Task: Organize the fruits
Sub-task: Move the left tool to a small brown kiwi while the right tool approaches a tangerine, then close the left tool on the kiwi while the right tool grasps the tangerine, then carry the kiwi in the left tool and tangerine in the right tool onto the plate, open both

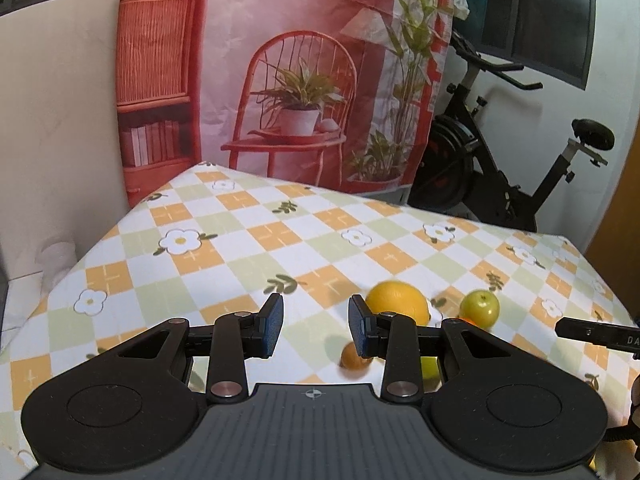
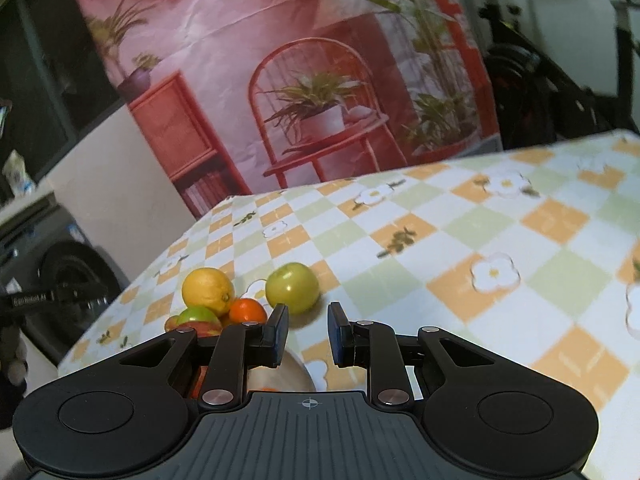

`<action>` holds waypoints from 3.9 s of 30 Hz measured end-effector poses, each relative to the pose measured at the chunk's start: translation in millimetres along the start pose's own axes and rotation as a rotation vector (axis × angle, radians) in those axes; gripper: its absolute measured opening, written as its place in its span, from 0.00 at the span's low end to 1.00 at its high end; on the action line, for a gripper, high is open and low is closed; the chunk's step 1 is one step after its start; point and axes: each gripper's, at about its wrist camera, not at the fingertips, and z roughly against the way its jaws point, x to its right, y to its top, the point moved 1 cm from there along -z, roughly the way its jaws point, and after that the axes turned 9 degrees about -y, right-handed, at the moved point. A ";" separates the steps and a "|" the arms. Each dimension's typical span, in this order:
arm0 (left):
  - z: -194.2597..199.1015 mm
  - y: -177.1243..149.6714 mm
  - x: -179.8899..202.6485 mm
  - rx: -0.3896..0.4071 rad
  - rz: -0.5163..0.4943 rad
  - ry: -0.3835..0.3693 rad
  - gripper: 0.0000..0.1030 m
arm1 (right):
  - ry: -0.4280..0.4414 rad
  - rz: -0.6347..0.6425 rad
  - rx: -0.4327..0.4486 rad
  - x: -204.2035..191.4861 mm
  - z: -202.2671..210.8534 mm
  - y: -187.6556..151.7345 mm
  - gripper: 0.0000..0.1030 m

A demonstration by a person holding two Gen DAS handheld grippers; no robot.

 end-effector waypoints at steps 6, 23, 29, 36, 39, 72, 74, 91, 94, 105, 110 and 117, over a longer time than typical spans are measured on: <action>-13.2 -2.2 -0.6 -0.022 0.003 -0.025 0.37 | 0.013 0.091 -0.013 -25.6 -16.7 26.2 0.21; -42.1 -8.8 -13.2 -0.083 0.015 -0.060 0.37 | 0.040 0.310 -0.190 -85.7 -83.5 37.1 0.25; -47.1 -15.5 -13.2 -0.109 0.011 -0.078 0.37 | 0.049 0.356 -0.224 -92.3 -89.7 38.2 0.26; -48.7 -18.5 -11.5 -0.116 -0.013 -0.101 0.37 | 0.037 0.399 -0.271 -101.0 -96.7 36.0 0.26; -50.1 -20.2 -13.2 -0.117 -0.007 -0.103 0.37 | 0.035 0.380 -0.285 -97.2 -99.3 36.0 0.26; -62.8 -31.8 -11.0 -0.157 0.016 -0.169 0.37 | 0.077 0.257 -0.380 -90.0 -117.2 38.9 0.29; -65.0 -32.1 -10.1 -0.162 0.015 -0.175 0.37 | 0.079 0.254 -0.371 -89.6 -115.8 38.2 0.28; -81.9 -37.3 -3.8 -0.177 -0.011 -0.179 0.28 | 0.104 0.173 -0.244 -75.0 -82.0 42.8 0.28; -72.7 -36.8 1.2 -0.167 -0.030 -0.187 0.28 | 0.109 0.161 -0.219 -71.9 -71.5 43.5 0.28; -16.3 -34.2 27.2 -0.142 -0.084 -0.280 0.28 | 0.112 0.096 -0.141 -52.4 -22.2 36.5 0.28; 5.2 -44.0 41.0 -0.165 -0.093 -0.319 0.28 | 0.106 0.066 -0.121 -41.2 1.0 22.4 0.28; 15.6 -63.7 58.1 -0.242 -0.141 -0.355 0.28 | 0.105 0.035 -0.101 -35.6 24.5 1.3 0.28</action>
